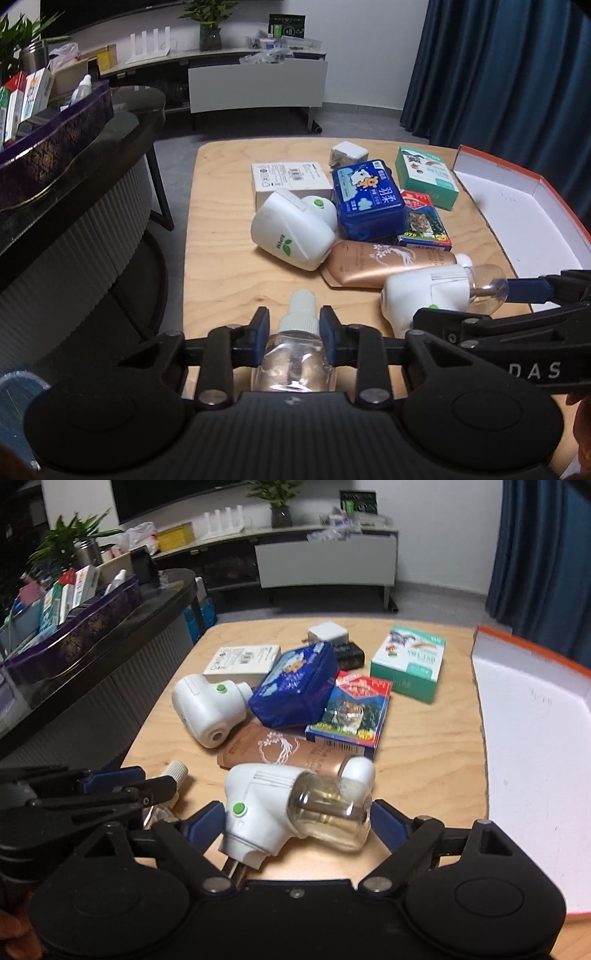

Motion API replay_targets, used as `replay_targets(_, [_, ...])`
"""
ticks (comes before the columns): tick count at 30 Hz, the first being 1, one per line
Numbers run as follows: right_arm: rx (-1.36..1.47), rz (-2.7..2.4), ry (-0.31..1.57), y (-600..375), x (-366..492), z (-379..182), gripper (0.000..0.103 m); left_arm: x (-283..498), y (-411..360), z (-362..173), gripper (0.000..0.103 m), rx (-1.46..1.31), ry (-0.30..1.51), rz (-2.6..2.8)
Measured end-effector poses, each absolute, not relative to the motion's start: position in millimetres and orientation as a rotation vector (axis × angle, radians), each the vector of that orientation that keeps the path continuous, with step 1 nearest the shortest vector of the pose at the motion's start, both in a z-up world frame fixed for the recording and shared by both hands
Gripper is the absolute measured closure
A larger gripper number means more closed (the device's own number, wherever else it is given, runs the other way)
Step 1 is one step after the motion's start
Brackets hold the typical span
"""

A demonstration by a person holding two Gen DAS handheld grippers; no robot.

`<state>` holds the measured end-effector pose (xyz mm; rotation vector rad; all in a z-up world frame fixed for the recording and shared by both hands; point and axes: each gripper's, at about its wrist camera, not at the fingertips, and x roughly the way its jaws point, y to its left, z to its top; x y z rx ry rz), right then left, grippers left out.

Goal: Organize rigid objects
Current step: 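Grasp the clear glass refill bottle with left while right grasps the white diffuser, then hold the glass bottle in left while right lifts the white diffuser off the table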

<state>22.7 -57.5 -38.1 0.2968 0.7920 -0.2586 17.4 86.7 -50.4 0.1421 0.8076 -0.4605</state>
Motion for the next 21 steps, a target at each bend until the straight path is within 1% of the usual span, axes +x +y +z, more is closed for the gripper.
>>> replay_targets(3, [0.335,-0.262,0.790,-59.9,22.3,-39.8,0.001,16.8,86.9,-50.9,0.071,0.144,0.800,-0.462])
replay_targets(5, [0.365,-0.267,0.797,-62.1,24.4,-40.3,0.000,18.1,89.5,-53.5,0.066,0.127,0.814,-0.463])
replay_targets(6, [0.379,-0.272,0.803,-63.4,25.1,-39.7,0.000,17.5,91.0,-55.1,0.062,0.122,0.816,-0.459])
replay_targets(8, [0.399,-0.282,0.808,-64.1,27.2,-40.2,0.000,18.8,91.7,-58.4,0.060,0.124,0.831,-0.445])
replay_targets(10, [0.414,-0.283,0.824,-64.6,31.4,-41.3,0.000,20.1,92.9,-63.4,0.052,0.123,0.868,-0.441])
replay_targets(12, [0.414,-0.278,0.839,-63.1,33.4,-40.2,0.000,12.4,88.5,-65.6,0.048,0.173,0.845,-0.440])
replay_targets(14, [0.371,-0.280,0.834,-57.6,36.3,-40.8,0.000,7.2,80.7,-68.0,0.047,0.235,0.824,-0.435])
replay_targets(15, [0.355,-0.284,0.826,-54.5,37.7,-41.2,0.000,5.9,79.7,-68.2,0.053,0.243,0.811,-0.443])
replay_targets(21, [0.243,-0.292,0.811,-40.6,52.5,-43.8,0.000,5.4,80.8,-67.9,0.053,0.228,0.808,-0.445])
